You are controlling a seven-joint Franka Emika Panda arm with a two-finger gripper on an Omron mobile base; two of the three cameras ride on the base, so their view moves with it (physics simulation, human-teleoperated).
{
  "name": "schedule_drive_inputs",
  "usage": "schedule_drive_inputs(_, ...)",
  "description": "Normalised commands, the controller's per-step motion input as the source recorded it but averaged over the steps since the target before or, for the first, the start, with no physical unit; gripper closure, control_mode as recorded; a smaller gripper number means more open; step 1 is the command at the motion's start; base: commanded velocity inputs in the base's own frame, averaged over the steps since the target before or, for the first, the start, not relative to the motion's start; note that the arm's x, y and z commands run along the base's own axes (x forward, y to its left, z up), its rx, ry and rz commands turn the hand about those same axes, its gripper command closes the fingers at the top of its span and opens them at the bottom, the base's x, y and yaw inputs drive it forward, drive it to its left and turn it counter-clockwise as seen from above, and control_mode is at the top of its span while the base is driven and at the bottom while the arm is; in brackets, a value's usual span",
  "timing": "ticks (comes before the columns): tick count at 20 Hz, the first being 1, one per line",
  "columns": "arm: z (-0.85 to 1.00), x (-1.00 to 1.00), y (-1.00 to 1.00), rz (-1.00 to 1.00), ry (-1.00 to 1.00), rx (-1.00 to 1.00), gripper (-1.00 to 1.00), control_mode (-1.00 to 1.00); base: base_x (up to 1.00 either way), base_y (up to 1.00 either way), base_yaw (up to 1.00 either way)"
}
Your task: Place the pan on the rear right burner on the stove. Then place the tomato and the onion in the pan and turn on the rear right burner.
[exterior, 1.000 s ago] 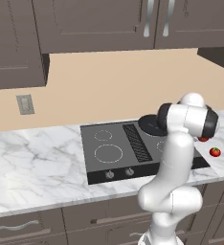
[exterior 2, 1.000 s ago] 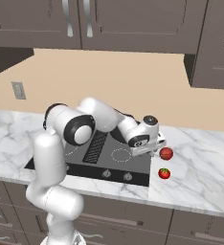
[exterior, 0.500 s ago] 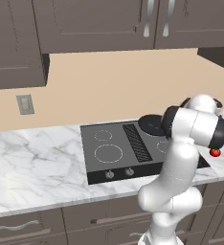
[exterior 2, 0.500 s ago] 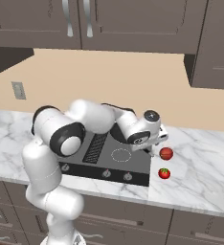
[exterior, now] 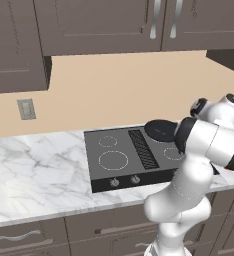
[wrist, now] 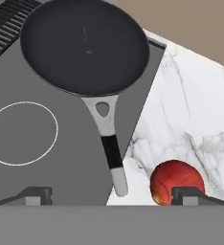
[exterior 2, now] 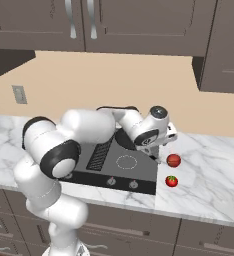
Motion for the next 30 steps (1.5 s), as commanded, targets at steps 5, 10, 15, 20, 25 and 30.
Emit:
schedule_drive_inputs(5,0.05,-0.40,0.00,-0.27,-0.02,0.10,-1.00,-1.00,0.00,0.00,0.00)
schedule_drive_inputs(10,0.06,-0.38,0.06,-0.31,-0.02,0.04,-1.00,-1.00,0.00,0.00,0.00)
schedule_drive_inputs(15,0.29,-0.24,0.12,-0.30,-0.08,0.00,-1.00,-1.00,0.00,0.00,0.00)
schedule_drive_inputs(20,0.07,-0.17,0.03,-0.30,-0.08,0.03,-1.00,-1.00,0.00,0.00,0.00)
schedule_drive_inputs(25,0.00,-0.06,0.00,-0.22,-0.01,0.09,-1.00,-1.00,0.00,0.00,0.00)
schedule_drive_inputs(30,0.00,0.00,0.00,-0.11,-0.03,0.10,-1.00,-1.00,0.00,0.00,0.00)
